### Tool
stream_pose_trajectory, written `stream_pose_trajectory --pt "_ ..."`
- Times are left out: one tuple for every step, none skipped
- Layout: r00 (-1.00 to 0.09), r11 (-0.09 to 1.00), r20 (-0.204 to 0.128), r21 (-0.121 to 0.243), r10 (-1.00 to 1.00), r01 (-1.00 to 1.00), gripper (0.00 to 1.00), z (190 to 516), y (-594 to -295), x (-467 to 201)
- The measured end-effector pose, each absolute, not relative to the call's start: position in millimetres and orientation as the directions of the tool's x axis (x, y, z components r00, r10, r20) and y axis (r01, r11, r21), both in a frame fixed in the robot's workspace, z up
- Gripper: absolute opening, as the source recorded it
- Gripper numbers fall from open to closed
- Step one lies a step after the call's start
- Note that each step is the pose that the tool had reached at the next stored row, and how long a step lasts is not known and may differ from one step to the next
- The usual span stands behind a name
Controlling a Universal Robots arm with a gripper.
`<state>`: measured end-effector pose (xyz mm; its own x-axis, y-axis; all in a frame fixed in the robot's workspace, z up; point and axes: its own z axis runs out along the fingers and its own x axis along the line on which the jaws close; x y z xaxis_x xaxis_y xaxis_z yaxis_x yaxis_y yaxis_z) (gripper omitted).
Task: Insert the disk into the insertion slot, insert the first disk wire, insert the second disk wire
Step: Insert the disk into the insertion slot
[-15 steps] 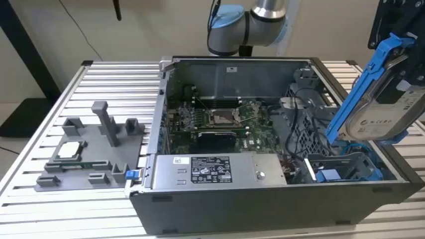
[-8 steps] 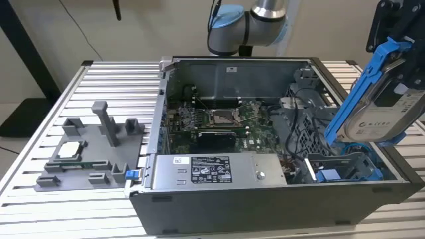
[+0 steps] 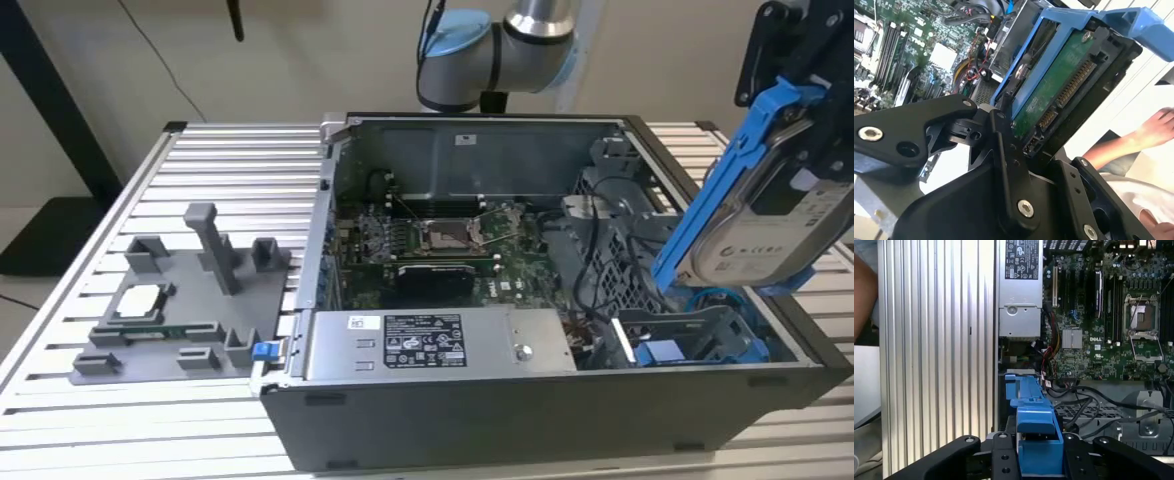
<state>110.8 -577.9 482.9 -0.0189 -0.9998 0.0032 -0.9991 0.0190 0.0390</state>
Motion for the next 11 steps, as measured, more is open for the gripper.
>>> stream_pose_trajectory --pt "-0.019 0.019 0.003 0.039 -1.000 -0.999 0.00 482.7 -577.9 110.8" --pt "-0.019 0.019 0.003 0.039 -1.000 -0.999 0.00 482.3 -577.9 110.8" --pt "-0.019 0.019 0.003 0.039 -1.000 -0.999 0.00 481.9 -577.9 110.8" --pt "-0.019 0.019 0.003 0.039 -1.000 -0.999 0.00 481.6 -577.9 110.8" --pt "-0.019 0.019 0.003 0.039 -1.000 -0.999 0.00 481.3 -577.9 110.8" --pt "-0.019 0.019 0.003 0.039 -1.000 -0.999 0.00 480.9 -577.9 110.8" --pt "-0.019 0.019 0.003 0.039 -1.000 -0.999 0.00 480.5 -577.9 110.8" --pt "-0.019 0.019 0.003 0.039 -1.000 -0.999 0.00 480.1 -577.9 110.8" --pt "-0.019 0.019 0.003 0.039 -1.000 -0.999 0.00 479.7 -577.9 110.8" --pt "-0.019 0.019 0.003 0.039 -1.000 -0.999 0.00 479.3 -577.9 110.8" --pt "-0.019 0.019 0.003 0.039 -1.000 -0.999 0.00 479.0 -577.9 110.8"
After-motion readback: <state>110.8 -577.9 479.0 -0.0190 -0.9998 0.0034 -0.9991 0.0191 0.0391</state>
